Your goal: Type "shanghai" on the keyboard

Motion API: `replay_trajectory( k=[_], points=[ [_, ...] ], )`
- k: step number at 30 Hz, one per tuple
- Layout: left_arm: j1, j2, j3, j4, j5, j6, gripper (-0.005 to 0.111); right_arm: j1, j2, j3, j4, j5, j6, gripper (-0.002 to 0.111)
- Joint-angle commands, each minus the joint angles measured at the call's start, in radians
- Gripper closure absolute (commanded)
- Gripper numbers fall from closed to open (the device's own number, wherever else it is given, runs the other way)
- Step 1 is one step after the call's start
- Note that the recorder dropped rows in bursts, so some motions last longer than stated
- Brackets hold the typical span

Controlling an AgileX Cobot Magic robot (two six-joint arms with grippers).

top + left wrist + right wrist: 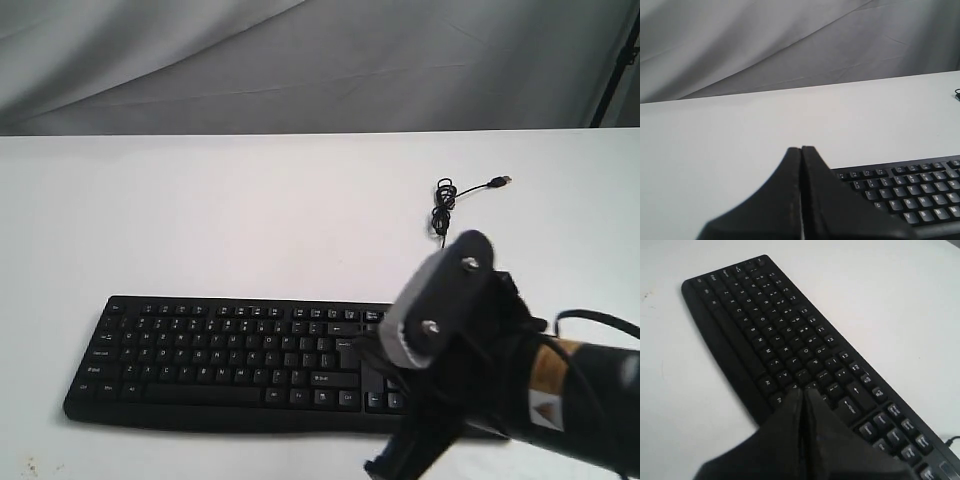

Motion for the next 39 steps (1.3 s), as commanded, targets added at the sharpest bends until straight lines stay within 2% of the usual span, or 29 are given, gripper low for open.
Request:
replay_trajectory(
  k=[1, 7, 10, 16, 23, 26, 29, 39],
  points=[
    [-0.004, -0.003, 0.004, 0.001, -0.005, -0.003, 0.107, -0.002, -0.164, 0.097, -0.012, -0.021, -0.006, 0.108],
    [-0.004, -0.003, 0.004, 0.001, -0.005, -0.003, 0.107, -0.002, -0.384, 0.186, -0.012, -0.015, -0.006, 0.108],
    [-0.004, -0.003, 0.004, 0.001, -0.005, -0.003, 0.107, -0.034, -0.503, 0.225, -0.012, -0.015, -0.002, 0.108],
    [-0.004, -0.003, 0.004, 0.001, -0.005, -0.003, 0.107, -0.168, -0.698, 0.306, 0.022, -0.015, 0.004, 0.108],
    [-0.004, -0.003, 0.004, 0.001, -0.005, -0.003, 0.107, -0.394, -0.899, 0.410, 0.022, 0.023, 0.099, 0.108],
    [-0.004, -0.003, 0.004, 0.001, -0.005, -0.003, 0.107, -0.444, -0.989, 0.440, 0.022, 0.036, 0.128, 0.108],
    [-0.004, -0.003, 0.004, 0.001, -0.005, -0.003, 0.107, -0.464, -1.063, 0.440, 0.022, 0.046, 0.128, 0.108],
    [-0.004, -0.003, 0.004, 0.001, -0.005, -0.003, 0.107, -0.496, -1.206, 0.440, -0.019, 0.279, 0.128, 0.108]
  ],
)
